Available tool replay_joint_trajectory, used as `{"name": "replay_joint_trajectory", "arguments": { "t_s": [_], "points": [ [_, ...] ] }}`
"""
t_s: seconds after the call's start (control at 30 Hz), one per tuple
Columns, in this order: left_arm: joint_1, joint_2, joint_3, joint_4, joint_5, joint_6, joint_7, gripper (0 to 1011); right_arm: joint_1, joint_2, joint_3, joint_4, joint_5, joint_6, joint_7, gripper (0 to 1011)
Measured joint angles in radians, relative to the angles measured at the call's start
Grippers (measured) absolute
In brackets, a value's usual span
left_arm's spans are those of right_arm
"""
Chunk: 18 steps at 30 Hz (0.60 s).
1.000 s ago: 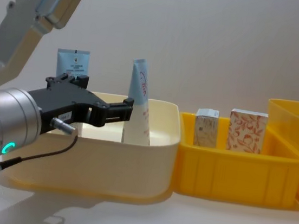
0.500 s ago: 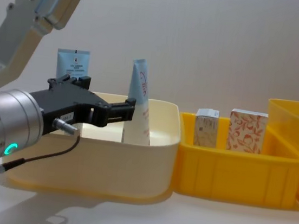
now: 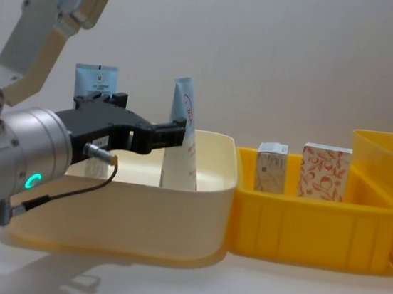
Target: Bimanual collaborative sorting of washing and personal care products
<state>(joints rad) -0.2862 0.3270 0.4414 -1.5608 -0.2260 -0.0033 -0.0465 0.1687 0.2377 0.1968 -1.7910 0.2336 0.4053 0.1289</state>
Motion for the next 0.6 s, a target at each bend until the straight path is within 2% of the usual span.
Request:
{"name": "replay_joint_trajectory", "arguments": {
  "t_s": [0.2, 0.6],
  "points": [
    [-0.026, -0.013, 0.000, 0.017, -0.003, 0.030, -0.013, 1003, 0.000, 0.000, 0.000, 0.000, 0.000, 0.000, 0.000, 1001],
    [-0.095, -0.048, 0.009, 0.044, -0.019, 0.155, -0.048, 1003, 0.000, 0.000, 0.000, 0.000, 0.000, 0.000, 0.000, 1001]
  ]
}}
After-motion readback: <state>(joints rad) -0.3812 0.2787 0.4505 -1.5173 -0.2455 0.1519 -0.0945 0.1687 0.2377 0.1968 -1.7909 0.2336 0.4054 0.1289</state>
